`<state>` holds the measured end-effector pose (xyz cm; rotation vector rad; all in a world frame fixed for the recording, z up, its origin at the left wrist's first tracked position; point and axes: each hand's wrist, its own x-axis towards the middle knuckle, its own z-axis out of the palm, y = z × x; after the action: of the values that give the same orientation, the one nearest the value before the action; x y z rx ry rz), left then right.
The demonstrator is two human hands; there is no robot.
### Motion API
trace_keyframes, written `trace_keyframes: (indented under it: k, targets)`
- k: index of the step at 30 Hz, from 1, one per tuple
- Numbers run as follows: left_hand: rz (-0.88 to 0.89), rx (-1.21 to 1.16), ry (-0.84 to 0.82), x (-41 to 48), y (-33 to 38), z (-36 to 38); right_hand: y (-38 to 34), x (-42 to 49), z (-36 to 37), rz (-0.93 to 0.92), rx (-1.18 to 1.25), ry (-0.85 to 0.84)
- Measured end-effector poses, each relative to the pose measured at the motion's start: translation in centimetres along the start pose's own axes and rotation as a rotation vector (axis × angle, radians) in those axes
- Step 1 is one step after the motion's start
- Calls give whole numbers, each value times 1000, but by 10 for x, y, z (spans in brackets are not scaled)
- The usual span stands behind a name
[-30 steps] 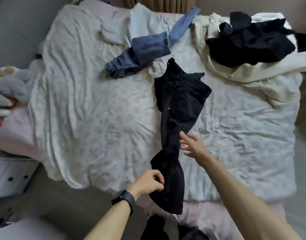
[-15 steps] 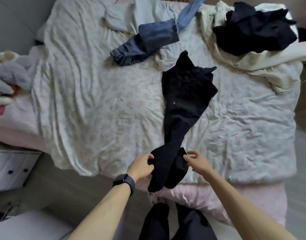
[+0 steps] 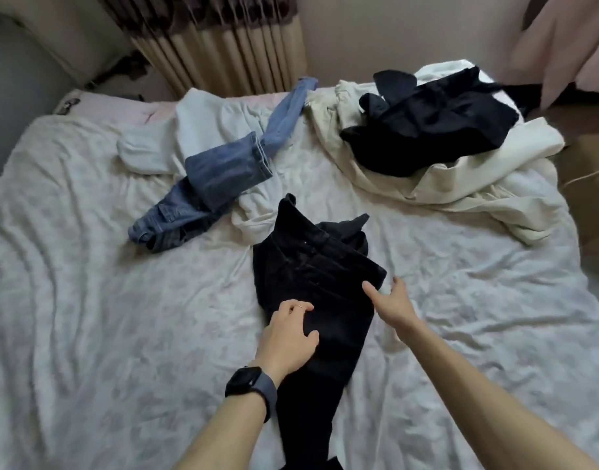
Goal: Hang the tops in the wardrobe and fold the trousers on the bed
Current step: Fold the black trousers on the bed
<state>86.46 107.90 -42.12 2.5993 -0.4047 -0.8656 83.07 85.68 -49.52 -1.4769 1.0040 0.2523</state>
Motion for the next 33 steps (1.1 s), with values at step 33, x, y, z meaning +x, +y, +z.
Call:
trace_keyframes:
  k: [33]
  targets:
    - [-73, -493, 510, -217, -32, -205, -144, -122, 50, -561, -447, -360]
